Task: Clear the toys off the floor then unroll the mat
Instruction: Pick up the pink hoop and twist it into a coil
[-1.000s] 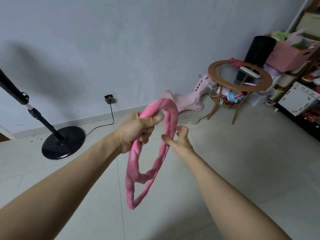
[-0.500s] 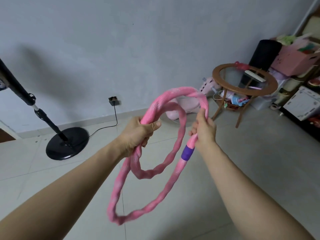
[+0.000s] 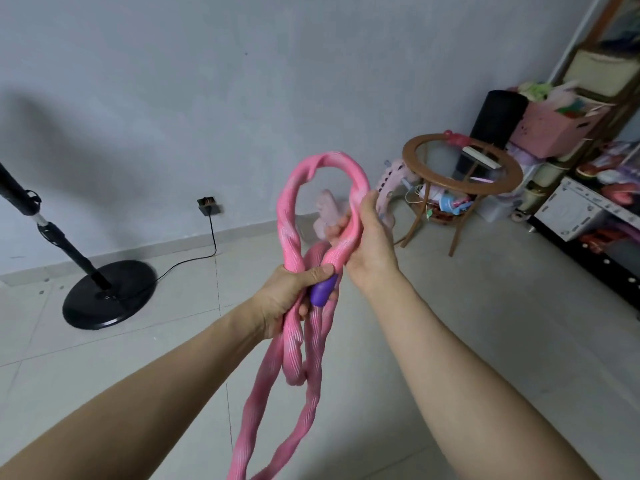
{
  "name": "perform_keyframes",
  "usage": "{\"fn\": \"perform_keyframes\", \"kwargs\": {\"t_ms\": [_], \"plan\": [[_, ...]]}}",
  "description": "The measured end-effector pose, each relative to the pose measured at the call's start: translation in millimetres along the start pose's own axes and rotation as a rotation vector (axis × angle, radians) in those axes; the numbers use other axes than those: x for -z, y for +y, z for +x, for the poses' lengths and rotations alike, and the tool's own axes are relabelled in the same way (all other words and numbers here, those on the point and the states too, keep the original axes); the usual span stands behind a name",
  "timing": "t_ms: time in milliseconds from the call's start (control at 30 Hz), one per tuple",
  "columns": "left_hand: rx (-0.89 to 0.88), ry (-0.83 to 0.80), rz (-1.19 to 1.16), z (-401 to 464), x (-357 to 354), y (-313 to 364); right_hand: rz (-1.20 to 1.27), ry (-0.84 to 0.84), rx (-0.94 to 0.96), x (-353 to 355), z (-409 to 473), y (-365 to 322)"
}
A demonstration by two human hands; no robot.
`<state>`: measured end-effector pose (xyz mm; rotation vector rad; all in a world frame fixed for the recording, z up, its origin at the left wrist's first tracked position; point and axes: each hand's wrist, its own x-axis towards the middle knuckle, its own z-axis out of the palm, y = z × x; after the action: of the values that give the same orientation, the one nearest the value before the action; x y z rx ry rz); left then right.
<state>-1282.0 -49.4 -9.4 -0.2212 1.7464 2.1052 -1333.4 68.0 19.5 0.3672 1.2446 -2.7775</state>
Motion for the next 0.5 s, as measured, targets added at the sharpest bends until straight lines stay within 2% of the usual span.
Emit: {"fn": "perform_keyframes", "kwargs": {"t_ms": [67, 200, 400, 500], "plan": [[-0.025, 0.043, -0.053, 0, -3, 2, -0.209, -0.08, -0.031, 25, -3, 13], [-0.087, 0.083, -0.184, 6, -3, 26, -0.674, -0.004, -0.221, 97, -18, 52], [-0.23, 0.098, -0.61, 9, 5, 62, -1.011, -0.074, -0.377, 160, -33, 79], [-0.248, 0.127, -0.672, 11, 15, 65, -1.095, 0.047, -0.408, 183, -33, 77]]}}
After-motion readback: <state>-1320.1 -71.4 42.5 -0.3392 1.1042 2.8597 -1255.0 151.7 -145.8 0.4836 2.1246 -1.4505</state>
